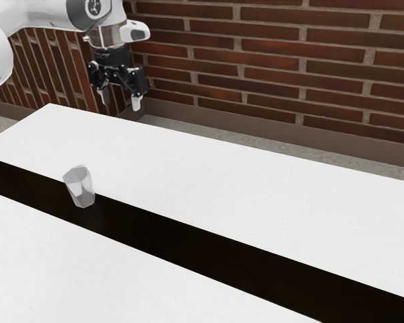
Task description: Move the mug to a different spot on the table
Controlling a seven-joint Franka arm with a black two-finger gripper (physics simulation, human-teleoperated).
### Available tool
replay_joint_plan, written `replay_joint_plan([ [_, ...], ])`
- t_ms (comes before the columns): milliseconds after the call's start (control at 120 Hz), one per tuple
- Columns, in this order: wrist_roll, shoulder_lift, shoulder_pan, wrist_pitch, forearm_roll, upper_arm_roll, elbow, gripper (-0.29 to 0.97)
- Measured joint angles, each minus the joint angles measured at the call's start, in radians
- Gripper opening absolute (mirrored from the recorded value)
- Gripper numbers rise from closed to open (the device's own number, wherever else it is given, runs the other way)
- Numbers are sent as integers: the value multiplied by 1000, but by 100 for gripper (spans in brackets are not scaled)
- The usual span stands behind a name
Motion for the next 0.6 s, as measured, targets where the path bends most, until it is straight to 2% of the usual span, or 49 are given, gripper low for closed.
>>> replay_joint_plan([
  [117, -1, 11, -30, 4, -2, 46, -3, 68],
  [258, -26, 11, -5, 36, -1, 108, -12, 68],
  [333, -49, 12, 15, 83, 22, 124, -44, 68],
  [442, -78, 34, 74, 143, 28, 154, -54, 68],
  [600, -108, 140, 170, 191, 1, 159, 19, 68],
])
